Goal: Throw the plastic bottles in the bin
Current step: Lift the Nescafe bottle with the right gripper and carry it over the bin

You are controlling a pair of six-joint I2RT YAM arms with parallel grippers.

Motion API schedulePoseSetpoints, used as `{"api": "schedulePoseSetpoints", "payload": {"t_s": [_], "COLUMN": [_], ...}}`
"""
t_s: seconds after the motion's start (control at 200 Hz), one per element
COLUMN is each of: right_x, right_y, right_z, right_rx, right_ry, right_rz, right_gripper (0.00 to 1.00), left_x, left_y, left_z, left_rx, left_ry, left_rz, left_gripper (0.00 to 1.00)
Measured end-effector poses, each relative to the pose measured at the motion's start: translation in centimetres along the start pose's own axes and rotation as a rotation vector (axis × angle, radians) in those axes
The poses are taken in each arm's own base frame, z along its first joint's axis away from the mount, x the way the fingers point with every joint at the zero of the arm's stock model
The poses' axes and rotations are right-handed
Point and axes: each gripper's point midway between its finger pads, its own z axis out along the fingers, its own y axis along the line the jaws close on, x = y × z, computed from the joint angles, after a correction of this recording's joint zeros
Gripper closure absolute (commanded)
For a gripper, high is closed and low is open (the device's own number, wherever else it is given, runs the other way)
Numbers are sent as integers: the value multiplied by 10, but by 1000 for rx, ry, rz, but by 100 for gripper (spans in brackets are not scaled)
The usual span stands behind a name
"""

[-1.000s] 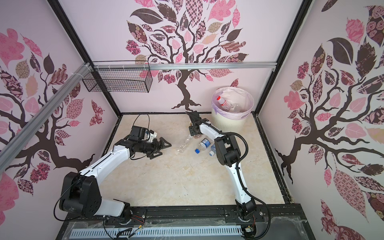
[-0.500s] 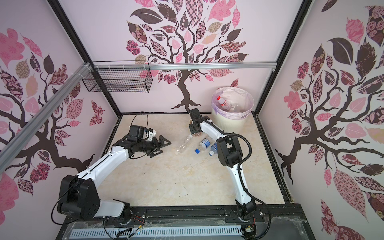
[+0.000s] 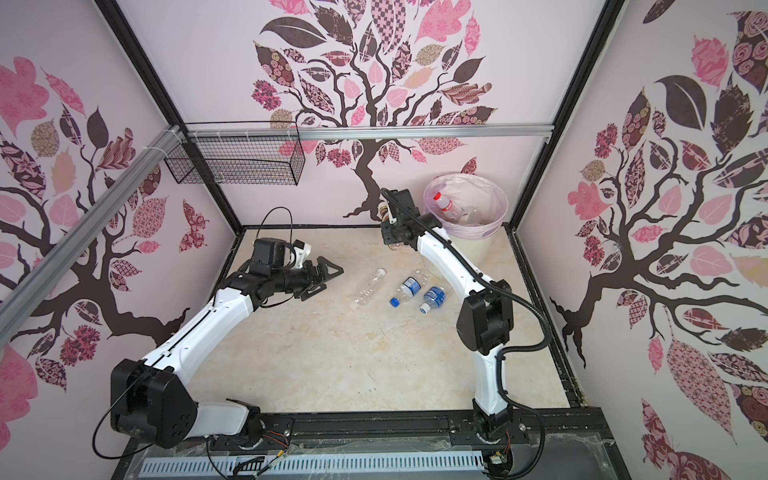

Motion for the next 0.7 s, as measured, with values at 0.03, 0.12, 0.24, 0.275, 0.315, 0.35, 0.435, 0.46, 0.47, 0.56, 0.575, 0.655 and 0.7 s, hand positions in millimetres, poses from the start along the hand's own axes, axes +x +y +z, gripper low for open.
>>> {"api": "schedulePoseSetpoints", "payload": {"t_s": [0.03,0.12,0.24,0.275,0.315,0.35,0.435,0.46,0.47,0.56,0.575,0.655,0.7], "right_x": [-6,-25,-53,-62,-72,-79,-100,-105,-108,-129,-132,-148,-154], "right_y": [-1,-7,-18,-25,-35,-45,-74,-81,-84,-108,-110,-116,-119], "right_z": [-10,-43,-86,-99,-114,-127,-162,-174,-179,-227,-235,-281,-304], "right_rx": [2,20,48,59,74,92,146,162,171,249,258,298,320], "right_ry": [-19,-81,-164,-193,-226,-249,-325,-350,-361,-465,-483,-583,-633], "right_rz": [2,10,24,34,49,63,102,110,113,139,142,146,148], "right_gripper": [56,56,56,56,56,56,58,58,57,57,57,57,57], "left_x": [-3,-11,-20,-22,-24,-25,-32,-35,-36,-46,-47,-54,-57], "left_y": [-7,-29,-63,-71,-80,-88,-106,-112,-115,-135,-139,-157,-167], "left_z": [-1,-1,3,4,6,6,6,5,5,0,-2,-8,-12], "left_rx": [9,33,71,81,93,102,125,133,137,170,178,208,230], "left_ry": [-7,-25,-40,-43,-47,-49,-62,-69,-73,-100,-106,-131,-145], "left_rz": [13,54,114,128,144,155,180,189,192,221,227,251,265], "left_gripper": [2,2,2,2,2,2,2,2,2,2,2,2,2]}}
